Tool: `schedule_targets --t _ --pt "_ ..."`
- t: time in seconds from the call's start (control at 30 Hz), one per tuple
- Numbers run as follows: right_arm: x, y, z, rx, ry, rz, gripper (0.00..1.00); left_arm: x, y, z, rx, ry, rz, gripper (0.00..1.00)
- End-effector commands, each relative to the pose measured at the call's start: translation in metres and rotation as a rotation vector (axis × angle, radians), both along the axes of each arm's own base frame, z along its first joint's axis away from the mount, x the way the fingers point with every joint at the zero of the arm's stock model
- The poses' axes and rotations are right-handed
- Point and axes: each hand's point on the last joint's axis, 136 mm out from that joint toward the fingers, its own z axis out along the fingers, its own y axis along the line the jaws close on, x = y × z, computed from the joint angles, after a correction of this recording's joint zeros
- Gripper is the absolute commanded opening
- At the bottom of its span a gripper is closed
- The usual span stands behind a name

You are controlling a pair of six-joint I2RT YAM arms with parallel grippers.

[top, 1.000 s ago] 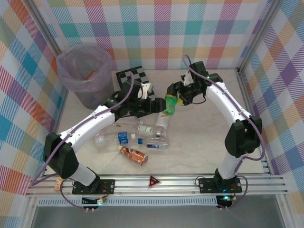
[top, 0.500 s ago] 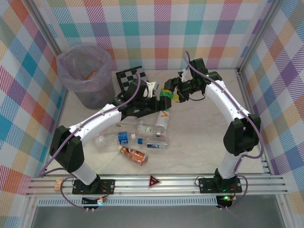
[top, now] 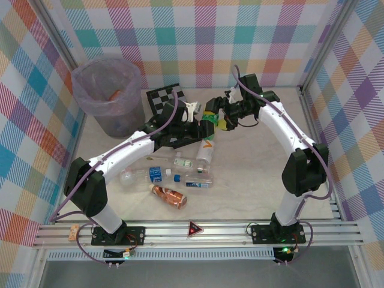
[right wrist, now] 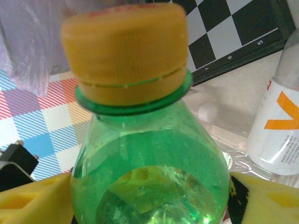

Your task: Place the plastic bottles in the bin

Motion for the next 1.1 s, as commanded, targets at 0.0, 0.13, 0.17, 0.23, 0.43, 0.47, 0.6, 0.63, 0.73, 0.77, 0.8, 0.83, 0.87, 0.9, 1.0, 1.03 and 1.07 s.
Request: schedule_targets --t 0.0,0.13,0.17,0.23,0.43,0.47,0.6,0.63,0.73,0.77,0.8,0.83,0.87,0.9,1.0,1.03,1.07 --pt "0.005 -0.008 0.012 0.026 0.001 -0.004 0.86 -0.001 -0.007 0.01 -0.031 -0.026 -0.015 0.56" --pt "0.01 -0.031 0.031 0.041 -0.028 -0.052 0.88 0.0 -0.006 0.005 -0.037 -0.02 -0.006 0.56" --pt "0.011 -0.039 0.035 0.036 -0.038 -0.068 0.88 0.0 -0.006 0.004 -0.032 -0.021 -0.005 0.56" --pt "0.012 -0.055 0.046 0.035 -0.064 -0.1 0.88 0.0 -0.005 0.002 -0.02 -0.022 0.0 0.55" --pt "0.003 -0.097 0.059 -0.007 -0.165 -0.158 0.89 0.017 0.012 0.015 0.025 -0.006 0.043 0.51" --pt "-0.002 -0.101 0.055 -0.022 -0.17 -0.157 0.89 0.02 0.02 0.018 0.049 -0.006 0.047 0.5" --pt "-0.02 -0.109 0.031 -0.092 -0.142 -0.144 0.88 0.044 0.051 0.061 0.091 -0.1 0.087 0.5" --pt "-0.024 -0.11 0.025 -0.1 -0.134 -0.14 0.88 0.052 0.063 0.074 0.105 -0.126 0.109 0.5" --pt "-0.033 -0.112 0.012 -0.109 -0.116 -0.139 0.88 0.079 0.103 0.11 0.134 -0.202 0.191 0.49" --pt "-0.036 -0.112 0.008 -0.11 -0.11 -0.139 0.87 0.088 0.119 0.12 0.144 -0.22 0.226 0.48" --pt "-0.037 -0.112 0.006 -0.113 -0.11 -0.139 0.87 0.096 0.133 0.127 0.145 -0.228 0.259 0.47" --pt "-0.038 -0.113 0.002 -0.122 -0.108 -0.138 0.87 0.105 0.149 0.135 0.138 -0.237 0.293 0.45" --pt "-0.038 -0.115 -0.001 -0.139 -0.105 -0.141 0.87 0.114 0.165 0.142 0.131 -0.249 0.33 0.44" --pt "-0.039 -0.117 -0.005 -0.155 -0.1 -0.14 0.87 0.121 0.179 0.147 0.128 -0.259 0.365 0.42" --pt "-0.041 -0.12 -0.009 -0.178 -0.096 -0.134 0.87 0.144 0.229 0.16 0.137 -0.287 0.498 0.37" --pt "-0.042 -0.12 -0.009 -0.18 -0.096 -0.13 0.87 0.15 0.246 0.164 0.133 -0.291 0.54 0.36" --pt "-0.042 -0.12 -0.01 -0.182 -0.096 -0.127 0.87 0.156 0.263 0.165 0.128 -0.291 0.584 0.35"
